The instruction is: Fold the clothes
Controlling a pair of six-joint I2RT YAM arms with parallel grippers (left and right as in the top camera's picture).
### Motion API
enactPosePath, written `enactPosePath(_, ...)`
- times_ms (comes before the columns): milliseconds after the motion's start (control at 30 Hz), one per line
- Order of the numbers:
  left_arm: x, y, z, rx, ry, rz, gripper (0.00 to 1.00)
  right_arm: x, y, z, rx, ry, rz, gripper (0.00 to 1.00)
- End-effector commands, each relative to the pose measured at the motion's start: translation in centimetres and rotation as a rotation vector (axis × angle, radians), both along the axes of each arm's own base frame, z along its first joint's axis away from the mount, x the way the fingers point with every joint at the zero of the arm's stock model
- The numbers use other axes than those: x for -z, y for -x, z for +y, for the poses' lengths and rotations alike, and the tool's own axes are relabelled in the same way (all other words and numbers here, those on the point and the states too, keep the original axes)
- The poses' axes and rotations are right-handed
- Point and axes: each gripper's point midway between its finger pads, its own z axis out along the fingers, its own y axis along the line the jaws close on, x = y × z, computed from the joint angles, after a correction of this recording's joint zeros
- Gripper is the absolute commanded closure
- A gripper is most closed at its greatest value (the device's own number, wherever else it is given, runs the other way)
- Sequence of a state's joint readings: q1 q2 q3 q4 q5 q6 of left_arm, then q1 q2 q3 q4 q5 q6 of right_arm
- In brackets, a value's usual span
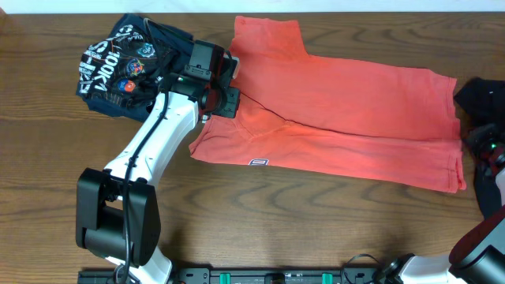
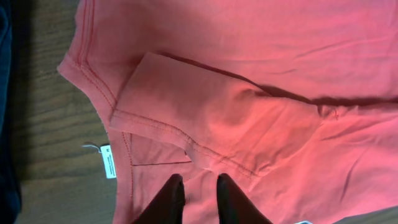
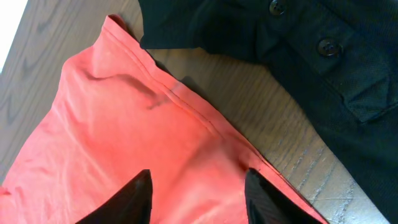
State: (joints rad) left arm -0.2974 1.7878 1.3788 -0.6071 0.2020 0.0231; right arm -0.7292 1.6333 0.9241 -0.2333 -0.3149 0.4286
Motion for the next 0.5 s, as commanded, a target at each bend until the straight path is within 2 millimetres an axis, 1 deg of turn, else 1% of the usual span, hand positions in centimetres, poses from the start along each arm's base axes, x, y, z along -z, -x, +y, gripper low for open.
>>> enactPosePath(0, 0.7, 0.2, 0.3, -0.002, -0.017, 0.023, 0.74, -1.0, -0.3, -0.5, 0.005, 0.016, -0.023, 0.53)
enactPosePath(100, 0.9, 0.7, 0.4, -0.002, -0.024, 0.045, 0.61, -0.9, -0.2, -0.1, -0.007, -0.006, -0.022, 0.53)
enactPosePath(167, 1.0, 1.3, 0.6, -0.001, -0.03, 0.065, 0.55, -1.1, -0.5, 0.8, -0.057, -0.029, -0.043, 0.55)
enactPosePath(200, 1.1, 1.6, 0.6, -0.001, -0.033, 0.077, 0.53, -1.3, -0.7, 1.3, -0.081, -0.047, -0.054, 0.56)
enactPosePath(267, 0.7, 2.4, 0.9, -0.001, -0.043, 0.11, 0.52, -1.8, -0.8, 2.2, -0.119, -0.072, -0.054, 0.57)
enactPosePath(367, -1.3, 3.1, 1.1, 0.006, -0.058, 0.146, 0.51, -3.7, -1.5, 3.3, -0.188, -0.072, -0.054, 0.59)
enactPosePath(467, -5.1, 2.2, 0.8, 0.026, -0.052, 0.099, 0.51, -7.2, -2.9, 4.5, -0.278, -0.039, -0.055, 0.57)
